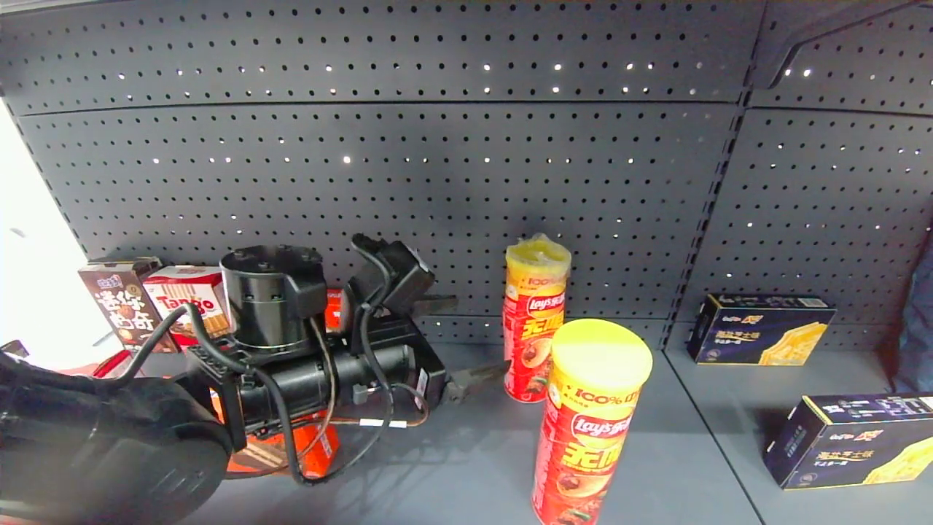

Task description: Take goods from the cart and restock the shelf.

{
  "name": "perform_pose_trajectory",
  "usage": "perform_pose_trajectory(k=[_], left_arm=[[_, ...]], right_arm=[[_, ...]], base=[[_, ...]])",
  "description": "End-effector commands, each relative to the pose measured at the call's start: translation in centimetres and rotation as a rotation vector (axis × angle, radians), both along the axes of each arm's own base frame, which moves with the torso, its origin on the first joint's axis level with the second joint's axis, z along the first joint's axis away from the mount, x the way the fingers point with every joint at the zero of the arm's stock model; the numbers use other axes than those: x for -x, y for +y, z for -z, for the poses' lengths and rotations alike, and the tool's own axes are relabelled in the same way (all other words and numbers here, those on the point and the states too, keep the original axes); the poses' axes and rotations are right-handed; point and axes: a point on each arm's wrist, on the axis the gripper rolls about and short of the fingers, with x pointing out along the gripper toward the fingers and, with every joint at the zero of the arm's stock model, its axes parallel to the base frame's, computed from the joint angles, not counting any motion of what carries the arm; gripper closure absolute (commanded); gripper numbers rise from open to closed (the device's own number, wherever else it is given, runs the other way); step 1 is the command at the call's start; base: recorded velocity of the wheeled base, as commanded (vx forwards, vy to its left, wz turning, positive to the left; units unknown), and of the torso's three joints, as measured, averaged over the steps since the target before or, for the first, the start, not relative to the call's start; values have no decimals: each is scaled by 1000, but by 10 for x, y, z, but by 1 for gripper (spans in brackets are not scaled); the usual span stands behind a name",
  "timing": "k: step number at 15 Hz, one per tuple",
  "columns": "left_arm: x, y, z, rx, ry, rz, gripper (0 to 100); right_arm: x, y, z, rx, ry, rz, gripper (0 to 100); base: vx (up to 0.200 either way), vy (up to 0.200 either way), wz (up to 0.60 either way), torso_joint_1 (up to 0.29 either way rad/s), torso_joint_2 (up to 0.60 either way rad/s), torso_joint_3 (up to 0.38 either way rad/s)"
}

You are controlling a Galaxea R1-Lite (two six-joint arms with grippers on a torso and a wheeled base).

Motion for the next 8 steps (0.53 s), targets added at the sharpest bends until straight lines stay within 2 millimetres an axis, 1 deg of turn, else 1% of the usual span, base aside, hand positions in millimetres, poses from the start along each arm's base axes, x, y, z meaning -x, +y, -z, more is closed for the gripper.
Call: perform_pose_trajectory(k=[1,3,5,8], left_arm=[[2,7,-9,-4,-17,-79,0],[-1,7,-8,-46,19,-157,0],[-9,3,-8,-85,37,-252,0],[-12,-3,-7,-127,69,-276,0]], right_arm=[[0,0,0,0,2,1,0],[0,0,0,0,2,1,0],[0,0,0,0,2,1,0],[0,0,0,0,2,2,0]], base=[[0,0,0,0,0,0],[0,0,0,0,0,0],[0,0,0,0,0,0],[0,0,0,0,0,0]])
